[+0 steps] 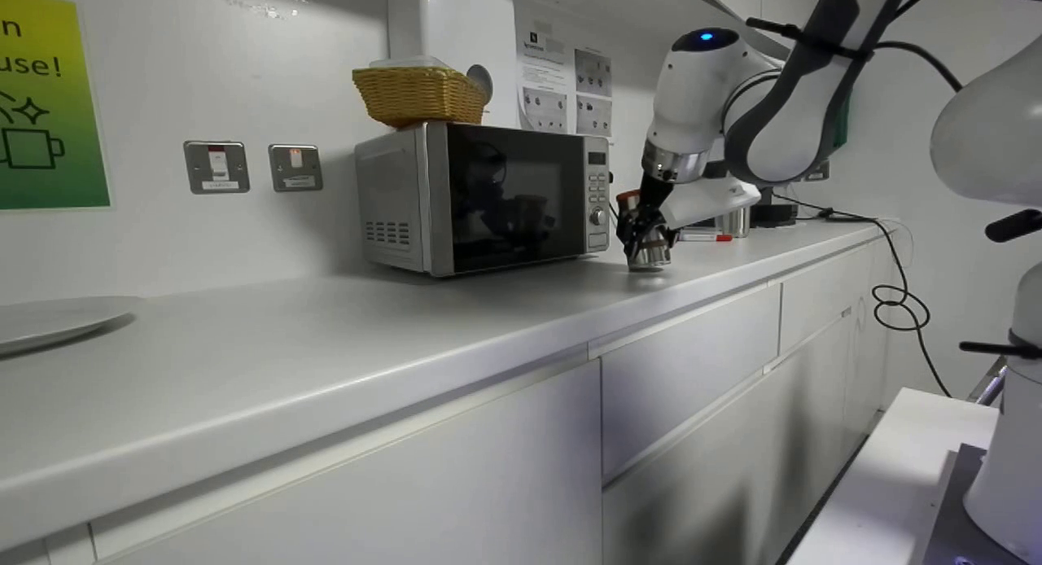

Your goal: Put the things on top of the microwave onto the counter in front of the microwave

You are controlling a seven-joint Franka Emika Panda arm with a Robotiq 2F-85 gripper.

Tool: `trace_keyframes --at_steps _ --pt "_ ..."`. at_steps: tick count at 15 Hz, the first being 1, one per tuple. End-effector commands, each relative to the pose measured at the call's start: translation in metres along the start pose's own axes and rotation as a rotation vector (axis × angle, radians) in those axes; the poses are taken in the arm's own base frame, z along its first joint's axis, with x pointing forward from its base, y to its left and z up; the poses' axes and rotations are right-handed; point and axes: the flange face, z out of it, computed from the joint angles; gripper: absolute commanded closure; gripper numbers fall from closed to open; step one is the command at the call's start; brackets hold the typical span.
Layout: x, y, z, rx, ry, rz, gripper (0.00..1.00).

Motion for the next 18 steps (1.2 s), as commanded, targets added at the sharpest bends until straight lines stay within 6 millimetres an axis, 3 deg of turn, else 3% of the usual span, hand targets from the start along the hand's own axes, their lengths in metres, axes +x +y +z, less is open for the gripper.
trace_keyframes --at_steps 1,7,8,9,14,18 --pt "-0.014 -0.005 0.01 -0.012 -0.02 -0.001 0.46" --pt "-0.022 -0.008 0.015 -0.019 -0.022 0.004 0.46" --pt "-0.024 -0.008 0.016 -0.017 -0.029 -0.002 0.17" --pt "-0.026 -0.009 0.019 -0.01 -0.041 -0.007 0.04" --pt "-0.049 -0.015 0.043 0.047 -0.194 -0.097 0.0" --pt "-0.039 -0.02 0.045 0.1 -0.282 -0.148 0.0"
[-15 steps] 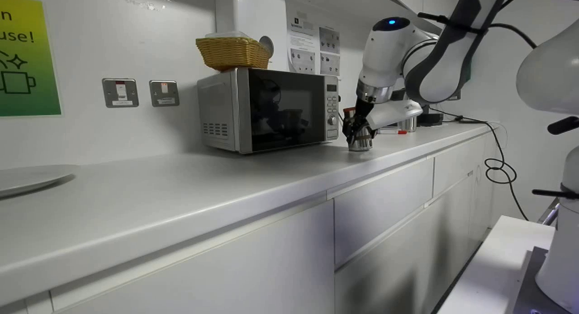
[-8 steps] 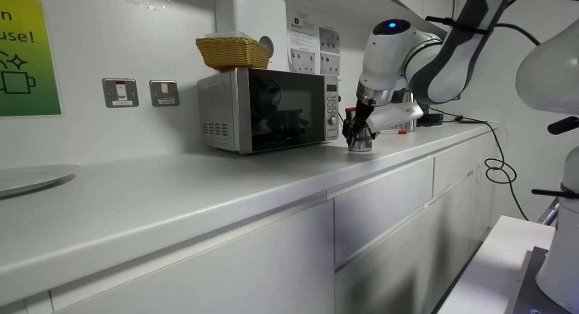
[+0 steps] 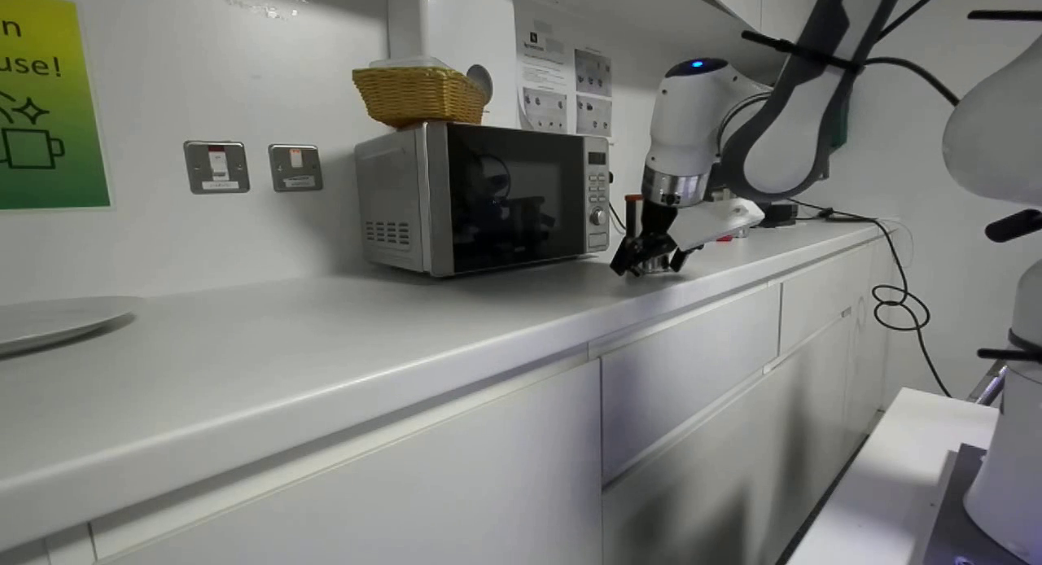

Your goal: Put the things on top of the microwave onto the counter in front of the microwave

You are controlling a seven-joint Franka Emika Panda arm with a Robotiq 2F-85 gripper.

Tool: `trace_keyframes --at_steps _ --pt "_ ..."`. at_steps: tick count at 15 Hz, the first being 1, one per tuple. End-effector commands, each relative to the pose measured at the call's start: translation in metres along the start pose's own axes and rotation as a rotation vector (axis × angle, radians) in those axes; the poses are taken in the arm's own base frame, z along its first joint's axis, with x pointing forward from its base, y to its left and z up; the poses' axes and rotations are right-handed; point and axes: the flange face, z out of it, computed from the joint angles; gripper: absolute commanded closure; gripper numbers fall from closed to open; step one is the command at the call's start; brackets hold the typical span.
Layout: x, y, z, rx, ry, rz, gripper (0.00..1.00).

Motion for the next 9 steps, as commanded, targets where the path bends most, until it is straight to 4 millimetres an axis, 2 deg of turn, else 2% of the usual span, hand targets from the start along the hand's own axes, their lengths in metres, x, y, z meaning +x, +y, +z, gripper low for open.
trace_keyframes --at_steps 1,3,5,9 --pt "-0.008 -0.014 0.014 0.051 -0.151 -0.064 0.0" --pt "-0.003 -0.017 -0.003 0.072 -0.2 -0.083 0.0" --pt "0.0 -0.016 -0.035 0.109 -0.256 -0.098 0.0" --pt "0.008 -0.003 -0.084 0.107 -0.36 -0.119 0.0"
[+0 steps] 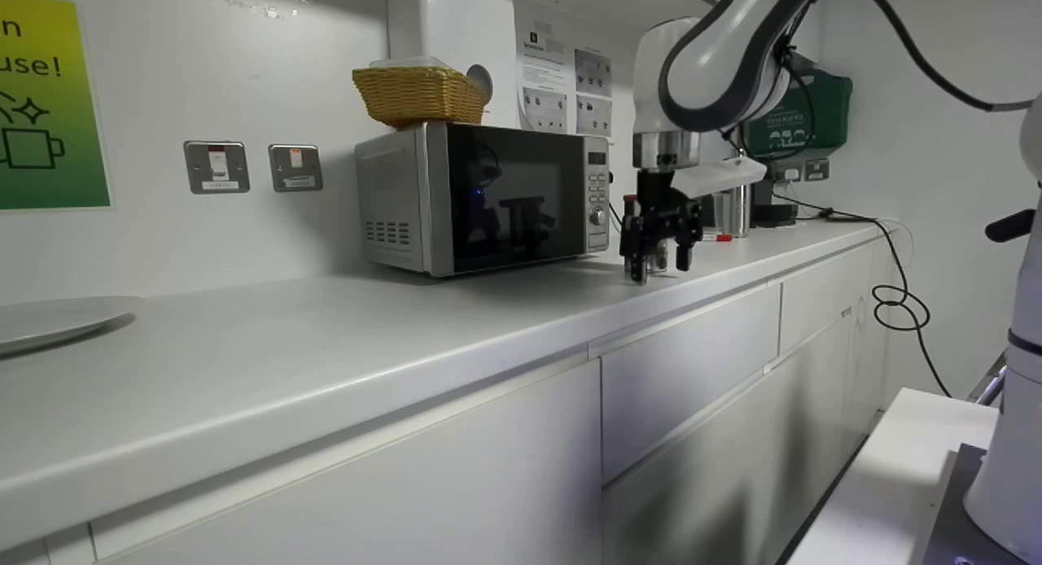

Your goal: Put the things on top of the microwave onto the counter in front of the microwave

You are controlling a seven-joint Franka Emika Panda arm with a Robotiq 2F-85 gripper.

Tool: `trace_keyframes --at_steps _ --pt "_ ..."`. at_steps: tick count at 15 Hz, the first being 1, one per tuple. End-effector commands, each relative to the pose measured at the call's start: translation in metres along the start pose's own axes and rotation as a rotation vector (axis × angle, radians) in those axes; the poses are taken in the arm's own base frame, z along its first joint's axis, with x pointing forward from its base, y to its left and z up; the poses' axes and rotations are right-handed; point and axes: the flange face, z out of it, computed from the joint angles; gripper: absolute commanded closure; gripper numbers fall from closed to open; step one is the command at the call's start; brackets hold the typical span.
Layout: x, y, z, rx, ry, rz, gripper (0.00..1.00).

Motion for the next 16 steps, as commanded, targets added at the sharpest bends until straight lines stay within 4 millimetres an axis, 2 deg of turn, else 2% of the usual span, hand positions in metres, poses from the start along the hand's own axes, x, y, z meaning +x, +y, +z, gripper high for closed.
trace_keyframes --at_steps 1,4,8,11,14,16 --pt "-0.01 0.013 -0.048 -0.012 -0.068 -0.016 0.0" --pt "-0.012 0.02 -0.082 -0.032 -0.088 -0.018 0.0" --pt "-0.011 0.018 -0.118 -0.005 -0.107 -0.049 0.0" --pt "-0.004 0.009 -0.141 0.047 -0.063 -0.102 0.0" --pt "0.007 -0.009 -0.158 0.056 -0.013 -0.167 0.0" --pt "0.013 -0.018 -0.165 0.031 -0.015 -0.126 0.0"
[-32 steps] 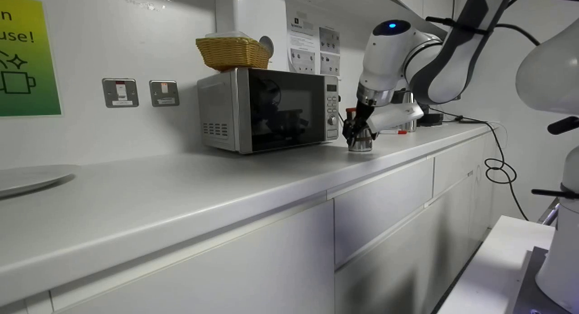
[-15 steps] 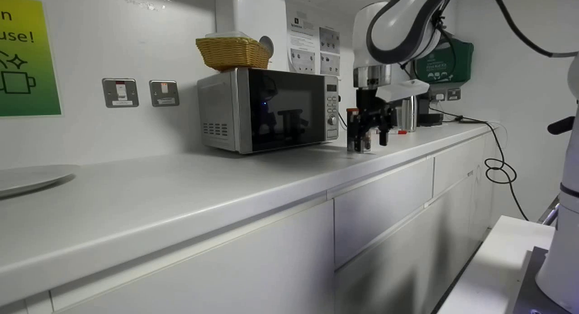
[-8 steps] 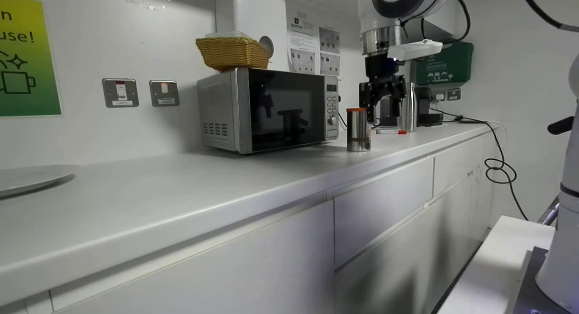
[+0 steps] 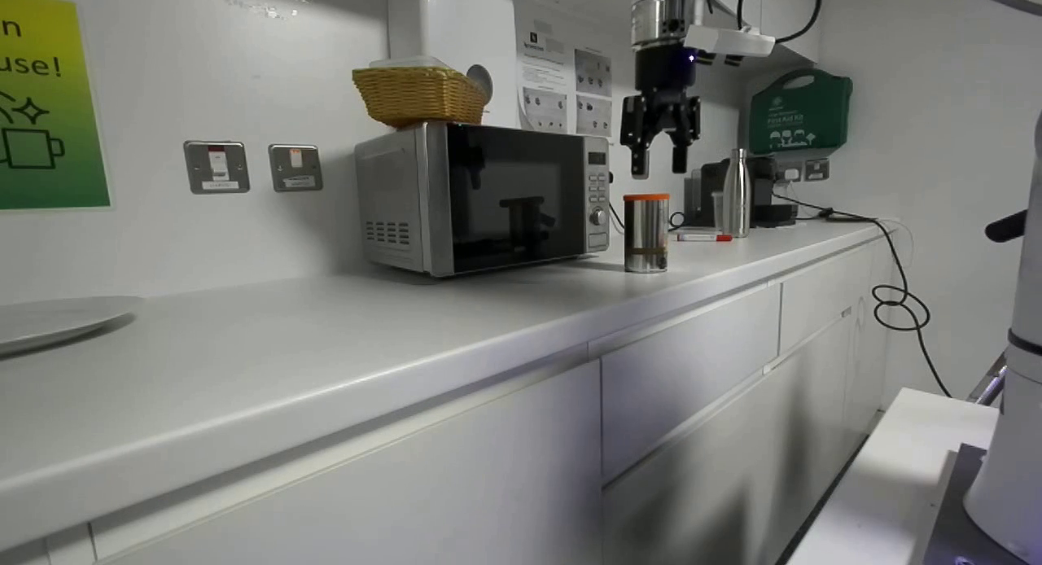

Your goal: Put the things on top of the microwave onto the counter in front of the microwave

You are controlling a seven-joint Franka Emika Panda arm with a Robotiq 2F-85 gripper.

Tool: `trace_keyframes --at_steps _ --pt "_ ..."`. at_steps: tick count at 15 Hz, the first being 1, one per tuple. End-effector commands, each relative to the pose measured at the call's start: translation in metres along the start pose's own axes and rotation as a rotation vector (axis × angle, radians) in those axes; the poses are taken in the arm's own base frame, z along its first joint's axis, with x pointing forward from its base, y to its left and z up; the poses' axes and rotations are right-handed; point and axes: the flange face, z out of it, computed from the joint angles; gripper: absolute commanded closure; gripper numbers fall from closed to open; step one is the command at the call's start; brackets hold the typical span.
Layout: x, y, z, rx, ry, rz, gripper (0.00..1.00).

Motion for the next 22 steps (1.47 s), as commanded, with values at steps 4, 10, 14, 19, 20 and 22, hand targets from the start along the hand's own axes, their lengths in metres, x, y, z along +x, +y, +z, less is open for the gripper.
trace_keyframes --at_steps 4,10,14,19,20,22 --pt "0.027 -0.021 -0.013 -0.031 -0.075 0.12 0.0" --pt "0.034 -0.029 -0.011 -0.01 -0.05 0.247 0.0" --pt "0.035 -0.031 -0.008 -0.01 -0.055 0.248 0.0" --pt "0.035 -0.031 -0.008 -0.01 -0.055 0.248 0.0" --pt "0.035 -0.031 -0.008 -0.01 -0.055 0.248 0.0" --pt "0.048 -0.031 -0.008 -0.039 -0.002 0.261 0.0"
